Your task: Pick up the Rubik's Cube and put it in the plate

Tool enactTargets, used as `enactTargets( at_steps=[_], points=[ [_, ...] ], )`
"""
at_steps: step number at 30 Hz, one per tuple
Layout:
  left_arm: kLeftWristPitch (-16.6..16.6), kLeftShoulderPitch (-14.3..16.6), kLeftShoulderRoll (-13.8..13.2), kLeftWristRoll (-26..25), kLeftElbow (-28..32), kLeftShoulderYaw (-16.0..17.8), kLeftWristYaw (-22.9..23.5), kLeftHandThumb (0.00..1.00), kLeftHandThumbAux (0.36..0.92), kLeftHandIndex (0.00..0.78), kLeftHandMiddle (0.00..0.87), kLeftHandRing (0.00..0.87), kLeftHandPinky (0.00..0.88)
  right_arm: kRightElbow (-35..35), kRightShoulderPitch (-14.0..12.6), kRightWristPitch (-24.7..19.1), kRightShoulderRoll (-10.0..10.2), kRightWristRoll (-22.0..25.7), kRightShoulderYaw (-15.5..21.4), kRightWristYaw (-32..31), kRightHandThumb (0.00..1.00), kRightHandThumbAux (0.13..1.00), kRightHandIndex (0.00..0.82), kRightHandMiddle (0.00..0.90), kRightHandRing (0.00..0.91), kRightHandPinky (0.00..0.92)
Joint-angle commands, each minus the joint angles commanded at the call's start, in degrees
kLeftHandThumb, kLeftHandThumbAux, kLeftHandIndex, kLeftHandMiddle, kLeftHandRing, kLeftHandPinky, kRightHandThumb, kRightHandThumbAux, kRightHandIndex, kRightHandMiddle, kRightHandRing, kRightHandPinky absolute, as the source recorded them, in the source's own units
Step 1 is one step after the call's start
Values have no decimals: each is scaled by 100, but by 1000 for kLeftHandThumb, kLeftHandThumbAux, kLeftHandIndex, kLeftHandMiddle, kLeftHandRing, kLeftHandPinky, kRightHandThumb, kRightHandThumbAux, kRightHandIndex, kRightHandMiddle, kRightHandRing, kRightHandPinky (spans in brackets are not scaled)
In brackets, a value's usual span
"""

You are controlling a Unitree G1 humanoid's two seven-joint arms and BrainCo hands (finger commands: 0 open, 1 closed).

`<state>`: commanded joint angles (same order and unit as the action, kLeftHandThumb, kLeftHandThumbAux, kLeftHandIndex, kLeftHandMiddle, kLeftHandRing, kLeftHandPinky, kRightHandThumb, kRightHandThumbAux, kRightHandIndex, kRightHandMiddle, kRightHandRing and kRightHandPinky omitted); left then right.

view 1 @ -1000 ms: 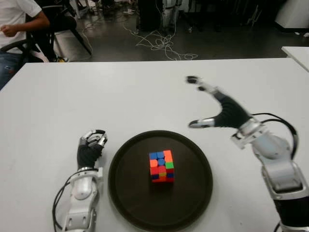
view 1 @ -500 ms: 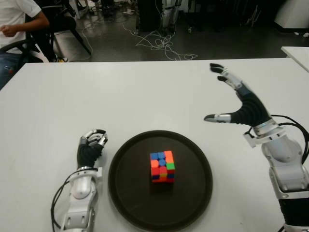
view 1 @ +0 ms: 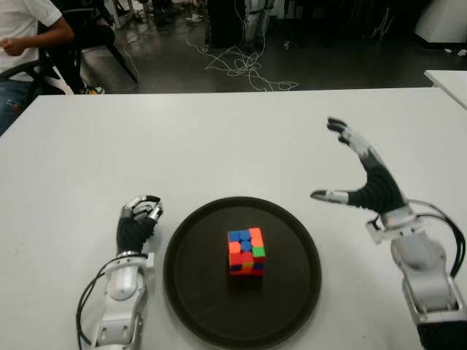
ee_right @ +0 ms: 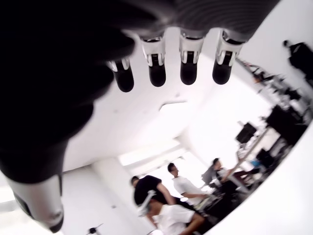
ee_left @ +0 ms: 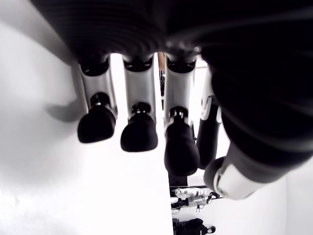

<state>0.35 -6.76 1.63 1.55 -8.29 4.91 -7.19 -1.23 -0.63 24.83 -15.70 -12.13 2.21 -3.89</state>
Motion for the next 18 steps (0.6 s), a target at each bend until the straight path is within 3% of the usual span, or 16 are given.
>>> enactTargets(
  at_steps=[11, 18],
  points=[
    [-57, 53, -26, -6, -73, 23, 10, 709, 704, 441, 787, 799, 779, -377, -218, 15, 109, 199, 88, 166, 0, 864, 0, 17, 3, 34],
    [-102, 85, -52, -49, -141, 77, 44, 708, 704, 441, 784, 796, 779, -523, -374, -6, 388, 208, 216, 618, 0, 920, 37, 80, 53, 84]
  ],
)
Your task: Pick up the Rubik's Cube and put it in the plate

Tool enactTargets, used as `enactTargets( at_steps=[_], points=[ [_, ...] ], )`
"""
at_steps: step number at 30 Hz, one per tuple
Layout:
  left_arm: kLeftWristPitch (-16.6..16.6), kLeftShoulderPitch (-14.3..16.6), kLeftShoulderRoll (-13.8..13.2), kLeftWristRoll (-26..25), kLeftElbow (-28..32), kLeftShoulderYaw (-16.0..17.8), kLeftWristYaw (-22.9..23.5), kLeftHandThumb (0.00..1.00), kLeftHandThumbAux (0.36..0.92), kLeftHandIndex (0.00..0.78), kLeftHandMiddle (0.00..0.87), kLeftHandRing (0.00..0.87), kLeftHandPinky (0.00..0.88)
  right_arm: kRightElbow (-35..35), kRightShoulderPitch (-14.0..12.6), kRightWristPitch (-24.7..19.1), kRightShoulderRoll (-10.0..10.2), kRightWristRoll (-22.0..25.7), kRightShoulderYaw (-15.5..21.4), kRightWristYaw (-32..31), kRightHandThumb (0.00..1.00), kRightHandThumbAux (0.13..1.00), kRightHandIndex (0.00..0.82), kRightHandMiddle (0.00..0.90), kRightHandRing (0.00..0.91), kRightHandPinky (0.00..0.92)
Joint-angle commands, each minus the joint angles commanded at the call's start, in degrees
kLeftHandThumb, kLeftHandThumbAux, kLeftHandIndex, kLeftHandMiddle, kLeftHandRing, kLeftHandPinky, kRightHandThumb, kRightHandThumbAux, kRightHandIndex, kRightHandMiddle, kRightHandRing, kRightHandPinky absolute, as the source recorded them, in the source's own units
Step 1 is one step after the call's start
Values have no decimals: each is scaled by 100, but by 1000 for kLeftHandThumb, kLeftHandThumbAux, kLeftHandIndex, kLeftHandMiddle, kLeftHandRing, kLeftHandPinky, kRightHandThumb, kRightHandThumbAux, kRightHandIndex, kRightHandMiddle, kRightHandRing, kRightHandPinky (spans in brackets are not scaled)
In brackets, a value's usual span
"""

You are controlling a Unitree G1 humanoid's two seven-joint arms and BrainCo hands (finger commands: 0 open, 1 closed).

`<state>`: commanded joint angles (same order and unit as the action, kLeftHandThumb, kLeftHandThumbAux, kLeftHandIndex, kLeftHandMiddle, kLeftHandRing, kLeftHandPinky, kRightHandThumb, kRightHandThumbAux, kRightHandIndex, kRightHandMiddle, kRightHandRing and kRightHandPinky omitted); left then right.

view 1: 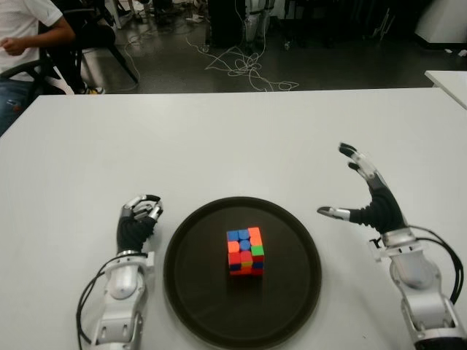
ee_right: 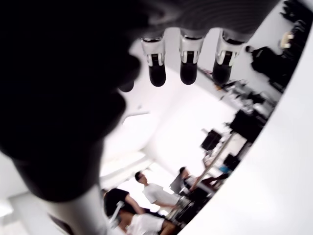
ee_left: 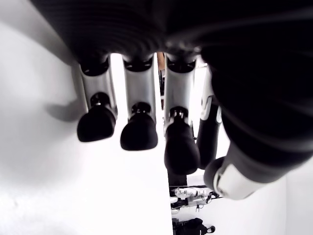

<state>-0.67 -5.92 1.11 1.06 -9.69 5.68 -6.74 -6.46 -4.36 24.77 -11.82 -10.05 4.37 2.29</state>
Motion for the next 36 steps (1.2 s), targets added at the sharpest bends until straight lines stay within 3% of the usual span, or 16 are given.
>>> enactTargets(
  at_steps=[4, 14, 19, 27, 30, 33, 36],
  points=[
    [-18, -15, 20, -21, 30, 34, -14, 708, 703, 441, 787, 799, 785, -15, -116, -125, 201, -82, 20, 370, 0, 912, 74, 129, 110, 113],
    [-47, -24, 78, -12, 26, 72, -101, 709, 702, 442, 789, 807, 794, 130, -324, -812, 391, -301, -90, 1116, 0, 792, 235, 325, 318, 326],
    [-17, -38, 100, -8, 58, 75, -133, 709, 702, 442, 791, 810, 797, 180, -359, -1040, 429, -360, -158, 1354, 0, 759, 276, 385, 383, 383],
    [-28, -26, 93, -6, 36, 74, -166, 708, 703, 442, 792, 813, 808, 271, -383, -1394, 538, -82, -218, 1418, 4, 775, 393, 475, 479, 457],
    [-44, -29, 97, -33, 34, 80, -152, 708, 704, 442, 792, 814, 804, 303, -407, -1494, 533, -57, -272, 1432, 68, 783, 492, 542, 551, 539],
    [-74, -40, 96, -48, 27, 83, -135, 708, 704, 442, 792, 814, 802, 330, -476, -1530, 520, -21, -337, 1423, 93, 785, 528, 578, 588, 576],
    [-97, -48, 89, -55, 25, 82, -121, 707, 705, 442, 793, 815, 799, 352, -533, -1549, 510, 13, -384, 1418, 118, 790, 573, 673, 682, 684]
  ],
)
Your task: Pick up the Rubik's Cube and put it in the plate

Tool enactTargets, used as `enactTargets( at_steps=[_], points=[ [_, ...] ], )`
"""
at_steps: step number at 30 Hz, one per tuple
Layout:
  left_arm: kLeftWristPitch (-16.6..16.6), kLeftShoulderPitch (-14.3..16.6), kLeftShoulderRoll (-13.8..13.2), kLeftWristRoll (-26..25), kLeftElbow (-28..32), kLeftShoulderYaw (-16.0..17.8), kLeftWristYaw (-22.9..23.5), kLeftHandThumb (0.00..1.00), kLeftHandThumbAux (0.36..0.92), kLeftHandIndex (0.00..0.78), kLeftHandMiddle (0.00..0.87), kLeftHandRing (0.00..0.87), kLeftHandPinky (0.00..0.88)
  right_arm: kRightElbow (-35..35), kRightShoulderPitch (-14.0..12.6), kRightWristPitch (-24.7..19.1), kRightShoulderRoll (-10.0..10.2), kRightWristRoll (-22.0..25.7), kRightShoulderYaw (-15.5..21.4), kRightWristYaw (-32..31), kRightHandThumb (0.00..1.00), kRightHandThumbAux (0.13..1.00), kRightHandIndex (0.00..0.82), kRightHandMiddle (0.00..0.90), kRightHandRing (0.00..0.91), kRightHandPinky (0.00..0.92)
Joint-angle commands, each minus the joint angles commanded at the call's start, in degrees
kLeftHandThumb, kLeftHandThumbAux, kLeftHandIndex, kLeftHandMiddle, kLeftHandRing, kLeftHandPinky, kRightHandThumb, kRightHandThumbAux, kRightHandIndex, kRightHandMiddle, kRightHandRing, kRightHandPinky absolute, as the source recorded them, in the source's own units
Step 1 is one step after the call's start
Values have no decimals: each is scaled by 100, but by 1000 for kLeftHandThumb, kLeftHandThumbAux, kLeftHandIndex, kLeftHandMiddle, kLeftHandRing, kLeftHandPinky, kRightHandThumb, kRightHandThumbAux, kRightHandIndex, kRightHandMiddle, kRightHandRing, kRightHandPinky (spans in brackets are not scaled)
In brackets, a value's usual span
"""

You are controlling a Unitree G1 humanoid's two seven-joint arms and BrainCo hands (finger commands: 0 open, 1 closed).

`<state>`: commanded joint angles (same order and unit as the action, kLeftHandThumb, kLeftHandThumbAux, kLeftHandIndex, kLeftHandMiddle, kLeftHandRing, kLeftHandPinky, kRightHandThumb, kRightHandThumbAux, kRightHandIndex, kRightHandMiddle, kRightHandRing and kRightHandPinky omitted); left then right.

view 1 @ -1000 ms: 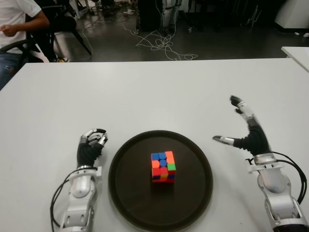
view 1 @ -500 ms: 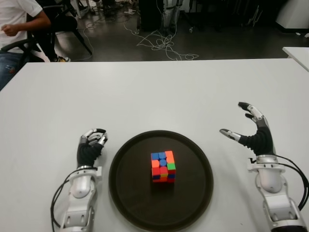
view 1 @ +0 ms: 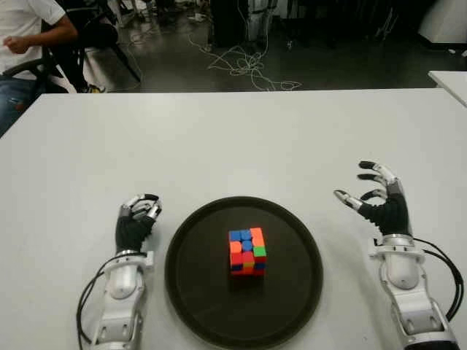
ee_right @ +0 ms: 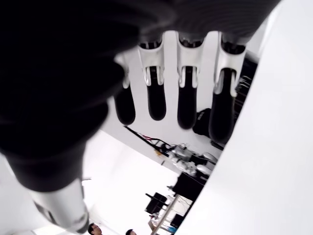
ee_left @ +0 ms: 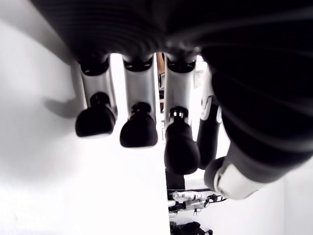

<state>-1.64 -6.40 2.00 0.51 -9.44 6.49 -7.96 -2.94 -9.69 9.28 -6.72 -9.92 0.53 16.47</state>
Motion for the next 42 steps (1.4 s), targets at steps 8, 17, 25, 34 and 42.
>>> enactTargets(
  at_steps=[8, 17, 25, 34, 42],
  points=[
    [101, -47, 29, 52, 120, -7, -91, 707, 704, 443, 794, 818, 808, 81, -182, -176, 143, 142, -83, 74, 168, 797, 655, 787, 796, 804],
    [231, -160, 192, 82, 394, -12, -335, 709, 702, 443, 786, 814, 818, 549, -434, -819, 382, 582, -290, 133, 191, 813, 715, 825, 847, 851],
    [265, -247, 258, -3, 517, -1, -291, 709, 703, 444, 786, 811, 819, 707, -585, -1224, 426, 1208, -263, 43, 206, 835, 699, 810, 834, 836],
    [331, -330, 274, -120, 642, -5, -199, 707, 705, 443, 787, 811, 818, 921, -665, -1541, 396, 1604, -263, 105, 207, 843, 688, 804, 828, 825],
    [518, -361, 364, -281, 750, 80, -279, 709, 705, 443, 793, 817, 823, 1012, -799, -1487, 416, 1740, -280, 186, 274, 841, 677, 804, 824, 819]
  ],
)
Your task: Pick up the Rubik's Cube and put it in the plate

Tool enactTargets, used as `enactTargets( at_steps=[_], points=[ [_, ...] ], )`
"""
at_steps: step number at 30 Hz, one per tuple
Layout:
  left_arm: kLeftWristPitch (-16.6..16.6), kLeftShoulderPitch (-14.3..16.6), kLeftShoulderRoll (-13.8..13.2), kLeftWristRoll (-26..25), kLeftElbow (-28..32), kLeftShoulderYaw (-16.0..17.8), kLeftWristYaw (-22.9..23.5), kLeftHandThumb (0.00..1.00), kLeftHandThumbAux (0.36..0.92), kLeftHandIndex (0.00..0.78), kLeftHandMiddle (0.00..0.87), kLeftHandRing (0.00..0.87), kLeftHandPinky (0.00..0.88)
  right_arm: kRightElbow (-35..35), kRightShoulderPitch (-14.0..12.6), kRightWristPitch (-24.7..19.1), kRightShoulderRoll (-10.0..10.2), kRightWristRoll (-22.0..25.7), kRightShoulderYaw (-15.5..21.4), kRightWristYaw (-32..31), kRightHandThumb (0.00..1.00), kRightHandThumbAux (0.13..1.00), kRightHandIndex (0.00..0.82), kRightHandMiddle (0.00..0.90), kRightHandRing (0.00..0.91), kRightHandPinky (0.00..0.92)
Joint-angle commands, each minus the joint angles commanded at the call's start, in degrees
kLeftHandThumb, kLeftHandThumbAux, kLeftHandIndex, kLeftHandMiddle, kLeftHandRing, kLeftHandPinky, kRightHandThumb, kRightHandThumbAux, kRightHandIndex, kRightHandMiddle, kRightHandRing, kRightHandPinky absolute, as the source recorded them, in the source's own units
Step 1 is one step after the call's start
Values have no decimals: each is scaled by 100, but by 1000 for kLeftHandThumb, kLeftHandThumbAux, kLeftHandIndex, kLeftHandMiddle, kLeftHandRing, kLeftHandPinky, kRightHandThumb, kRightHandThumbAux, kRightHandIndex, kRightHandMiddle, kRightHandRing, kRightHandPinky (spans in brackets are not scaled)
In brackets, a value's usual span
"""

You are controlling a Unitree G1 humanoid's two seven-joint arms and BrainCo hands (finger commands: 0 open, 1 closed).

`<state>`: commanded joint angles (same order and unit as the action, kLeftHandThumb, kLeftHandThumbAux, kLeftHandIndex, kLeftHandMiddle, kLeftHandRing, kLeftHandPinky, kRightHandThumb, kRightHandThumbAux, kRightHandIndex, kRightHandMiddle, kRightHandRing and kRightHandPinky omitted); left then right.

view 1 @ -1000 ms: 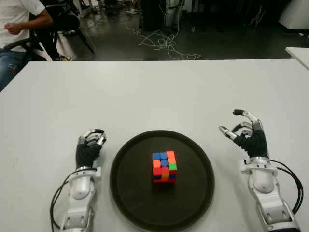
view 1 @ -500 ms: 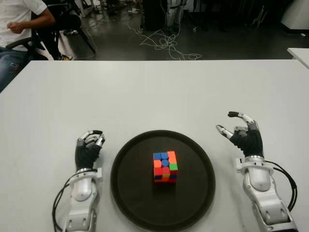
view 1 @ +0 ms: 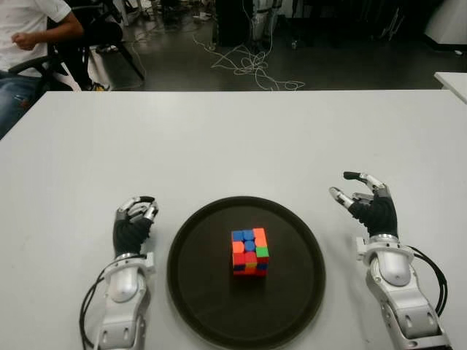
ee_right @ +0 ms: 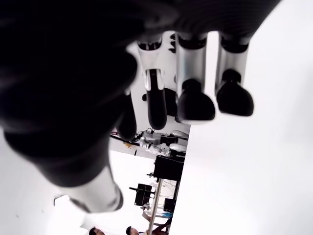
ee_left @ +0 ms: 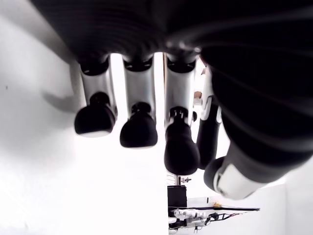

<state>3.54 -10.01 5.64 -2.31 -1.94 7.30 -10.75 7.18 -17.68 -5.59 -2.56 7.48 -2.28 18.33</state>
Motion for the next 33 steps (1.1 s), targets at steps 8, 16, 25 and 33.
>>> enactTargets(
  at_steps=[8, 16, 25, 33],
  points=[
    [147, 0, 52, -71, 79, 67, -104, 709, 706, 443, 791, 815, 817, 0, -85, 18, -68, -63, -43, 54, 282, 837, 694, 805, 825, 820],
    [222, 15, 74, -6, 96, 104, -163, 709, 707, 444, 791, 813, 813, 51, -96, -358, -65, 52, 2, 116, 315, 834, 691, 803, 823, 821],
    [166, 25, 108, -3, 82, 145, -123, 710, 706, 443, 786, 809, 810, 139, -87, -759, -17, 322, 126, 146, 302, 843, 690, 805, 827, 824],
    [166, 34, 74, 29, 89, 125, -97, 710, 706, 443, 787, 810, 806, 253, -112, -1006, -67, 406, 131, 197, 304, 842, 685, 803, 827, 824]
  ],
)
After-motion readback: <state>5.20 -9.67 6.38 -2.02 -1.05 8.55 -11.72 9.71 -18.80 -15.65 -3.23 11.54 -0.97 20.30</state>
